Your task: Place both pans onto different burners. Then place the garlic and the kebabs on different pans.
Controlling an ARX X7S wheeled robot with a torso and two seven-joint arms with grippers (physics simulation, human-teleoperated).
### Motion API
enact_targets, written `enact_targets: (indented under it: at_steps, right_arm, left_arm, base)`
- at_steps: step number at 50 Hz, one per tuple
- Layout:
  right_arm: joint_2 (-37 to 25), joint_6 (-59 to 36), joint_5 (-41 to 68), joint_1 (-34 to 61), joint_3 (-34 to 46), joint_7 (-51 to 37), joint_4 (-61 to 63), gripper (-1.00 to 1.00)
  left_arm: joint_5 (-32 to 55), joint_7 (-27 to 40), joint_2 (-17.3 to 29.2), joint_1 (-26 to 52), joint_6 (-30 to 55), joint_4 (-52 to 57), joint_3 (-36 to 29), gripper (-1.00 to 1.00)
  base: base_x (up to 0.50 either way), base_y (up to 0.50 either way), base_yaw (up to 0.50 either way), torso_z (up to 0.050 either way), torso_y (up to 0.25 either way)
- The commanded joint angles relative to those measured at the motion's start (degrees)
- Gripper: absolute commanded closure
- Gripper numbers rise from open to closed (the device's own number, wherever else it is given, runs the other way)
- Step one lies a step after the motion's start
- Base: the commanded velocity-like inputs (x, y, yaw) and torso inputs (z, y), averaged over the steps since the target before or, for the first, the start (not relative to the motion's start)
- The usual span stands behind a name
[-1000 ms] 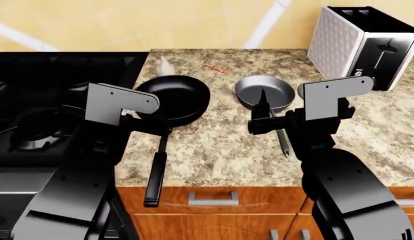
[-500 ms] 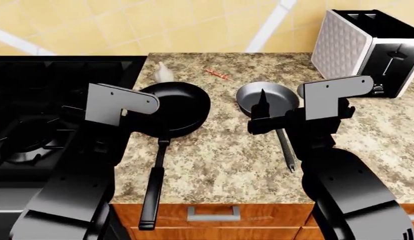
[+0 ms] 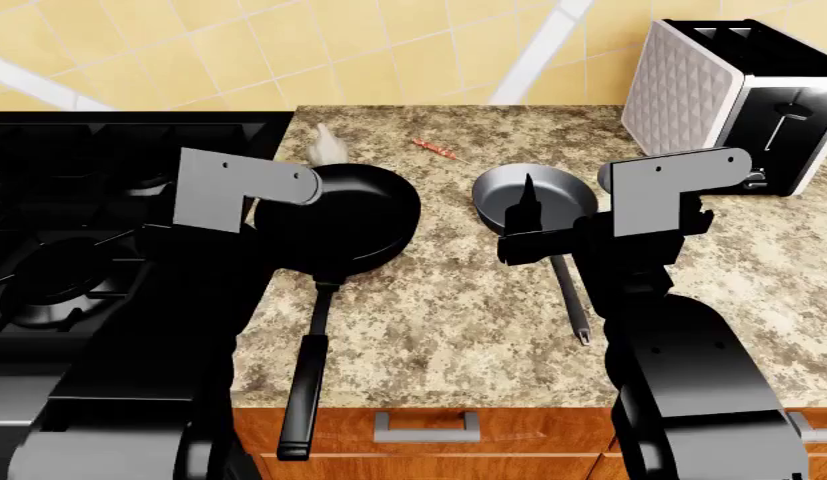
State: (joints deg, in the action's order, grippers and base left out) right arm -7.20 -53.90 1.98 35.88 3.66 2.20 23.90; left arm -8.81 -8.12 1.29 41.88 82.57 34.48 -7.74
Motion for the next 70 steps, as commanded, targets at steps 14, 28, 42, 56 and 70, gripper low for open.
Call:
enact_targets:
  at_steps: [14,28,42,56,70]
  right_arm:
    - [0.13,-0.55,-0.22,0.2,-0.44,0.45,-0.15,-1.0]
    - [-0.27,-0.55,0.55,0.35,-0.43,-0.03,-0.29,-1.0]
    - [-0.64,-0.31,0.97,0.32,0.21,-0.61,-0.87,-1.0]
    - [-0.97,-0.33,1.65,0.6,0.29,-1.04,-1.21,-1.0]
    - [-1.29,-0.13,2.17,0.63,0.52,-1.53,-1.53,-1.0]
  left_arm:
    - [87.92,67.9,10.45,5.04,6.38,-11.53,7.54,-1.0]
    - [90.3,69.55,12.71,5.39,3.7,-15.14,3.87,-1.0]
    - [82.24,59.52,15.2,5.57,-2.88,-20.17,-1.58,-1.0]
    - [74.85,50.59,16.3,5.5,-9.23,-27.81,-7.12,-1.0]
    - [71.43,44.28,16.59,3.4,-14.33,-32.76,-10.16,-1.0]
  base:
    - [0.0,0.0,0.0,0.0,0.0]
    - [0.0,0.0,0.0,0.0,0.0]
    - [0.0,0.0,0.0,0.0,0.0]
    - [0.0,0.0,0.0,0.0,0.0]
    - [0.0,0.0,0.0,0.0,0.0]
